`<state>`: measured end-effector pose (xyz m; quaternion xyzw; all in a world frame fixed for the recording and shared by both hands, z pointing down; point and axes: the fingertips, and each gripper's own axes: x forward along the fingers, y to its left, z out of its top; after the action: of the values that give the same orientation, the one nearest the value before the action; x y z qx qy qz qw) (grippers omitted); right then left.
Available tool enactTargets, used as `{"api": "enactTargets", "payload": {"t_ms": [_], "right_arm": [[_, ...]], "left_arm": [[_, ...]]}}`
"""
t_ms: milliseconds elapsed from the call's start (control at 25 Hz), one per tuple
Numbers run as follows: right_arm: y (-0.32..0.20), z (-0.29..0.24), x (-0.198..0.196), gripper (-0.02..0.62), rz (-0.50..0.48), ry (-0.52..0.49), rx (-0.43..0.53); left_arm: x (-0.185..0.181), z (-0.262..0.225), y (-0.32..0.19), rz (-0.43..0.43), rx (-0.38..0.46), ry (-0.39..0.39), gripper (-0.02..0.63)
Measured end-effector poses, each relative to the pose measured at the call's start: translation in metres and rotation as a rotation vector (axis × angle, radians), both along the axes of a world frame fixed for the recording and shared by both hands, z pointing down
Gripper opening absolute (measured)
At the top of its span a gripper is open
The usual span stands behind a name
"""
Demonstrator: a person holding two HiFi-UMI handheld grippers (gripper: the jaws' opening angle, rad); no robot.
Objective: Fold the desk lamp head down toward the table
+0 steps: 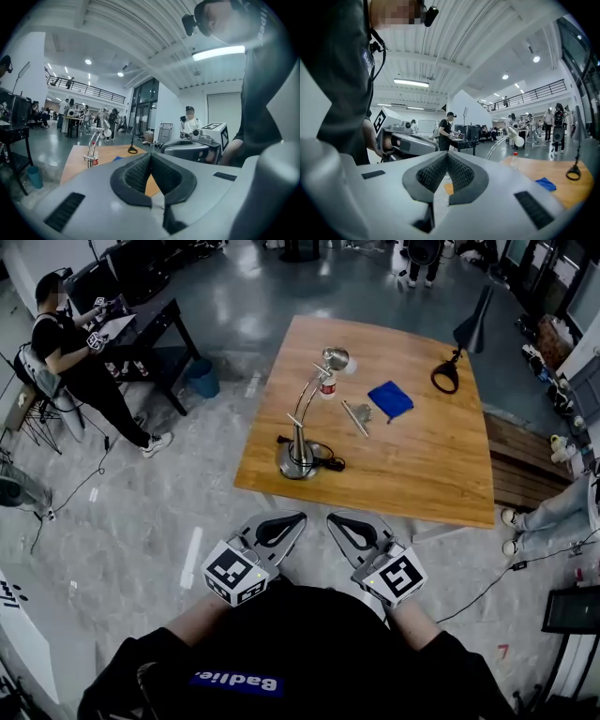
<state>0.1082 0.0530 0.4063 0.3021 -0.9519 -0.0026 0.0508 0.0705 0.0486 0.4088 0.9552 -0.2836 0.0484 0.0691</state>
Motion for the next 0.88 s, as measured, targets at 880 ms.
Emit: {"api": "enactTargets", "payload": {"t_ms": [880], "right_arm": [[-0.202, -0.013, -0.076, 0.005, 0.22, 0.168, 0.057]], "left_arm": [[-0.069, 0.009, -0.192, 0.245, -0.027, 0.075, 0.009]]}}
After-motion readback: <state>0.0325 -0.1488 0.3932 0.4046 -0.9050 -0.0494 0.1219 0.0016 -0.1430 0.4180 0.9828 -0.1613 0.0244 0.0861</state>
